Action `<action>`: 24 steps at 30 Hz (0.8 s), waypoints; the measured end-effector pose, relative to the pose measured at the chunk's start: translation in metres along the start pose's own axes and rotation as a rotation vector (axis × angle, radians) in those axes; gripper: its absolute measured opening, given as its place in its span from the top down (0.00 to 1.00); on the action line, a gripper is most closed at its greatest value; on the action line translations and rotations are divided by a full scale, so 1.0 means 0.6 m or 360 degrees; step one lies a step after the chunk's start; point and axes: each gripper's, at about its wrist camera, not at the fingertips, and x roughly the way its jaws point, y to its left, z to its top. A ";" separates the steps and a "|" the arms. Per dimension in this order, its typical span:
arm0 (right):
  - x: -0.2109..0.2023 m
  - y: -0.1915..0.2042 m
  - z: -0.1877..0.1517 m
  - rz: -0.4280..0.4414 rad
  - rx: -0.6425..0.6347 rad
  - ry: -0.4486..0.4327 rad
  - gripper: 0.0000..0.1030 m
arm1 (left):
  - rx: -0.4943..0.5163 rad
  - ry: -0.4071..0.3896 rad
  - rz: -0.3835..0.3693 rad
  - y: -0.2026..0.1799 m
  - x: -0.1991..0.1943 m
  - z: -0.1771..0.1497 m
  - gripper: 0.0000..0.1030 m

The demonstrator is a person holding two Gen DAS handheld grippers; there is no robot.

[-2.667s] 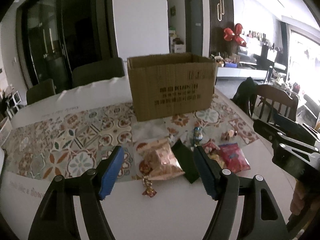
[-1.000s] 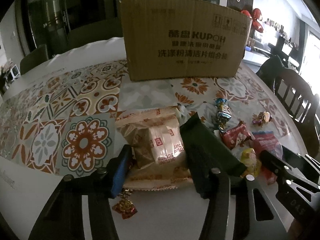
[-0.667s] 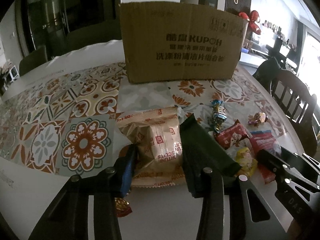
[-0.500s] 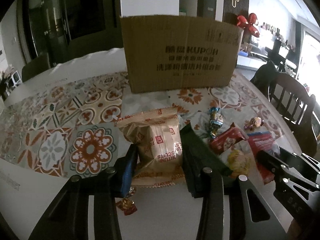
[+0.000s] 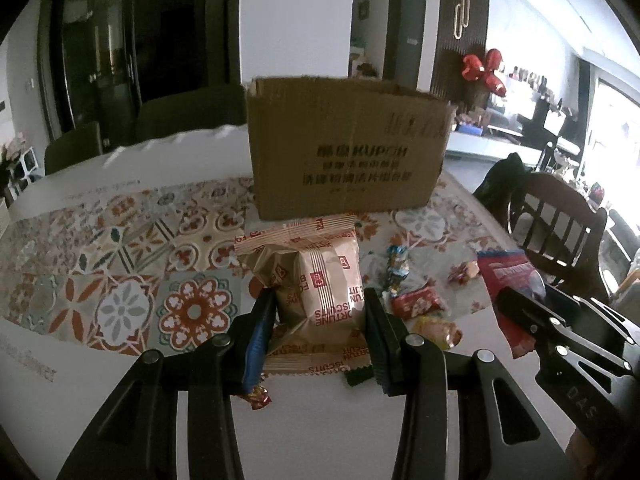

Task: Organize snacks
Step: 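Lift and carry the biscuit pack and red candy bag over the box with both tools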

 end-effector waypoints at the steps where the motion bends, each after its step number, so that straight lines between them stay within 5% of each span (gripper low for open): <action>1: -0.005 0.001 0.003 0.0005 0.0001 -0.0014 0.66 | 0.0005 -0.0022 -0.0004 -0.001 -0.009 0.004 0.59; 24: -0.067 0.015 0.138 0.0126 -0.0062 -0.0372 0.66 | 0.0137 -0.0408 0.0001 -0.003 -0.092 0.133 0.59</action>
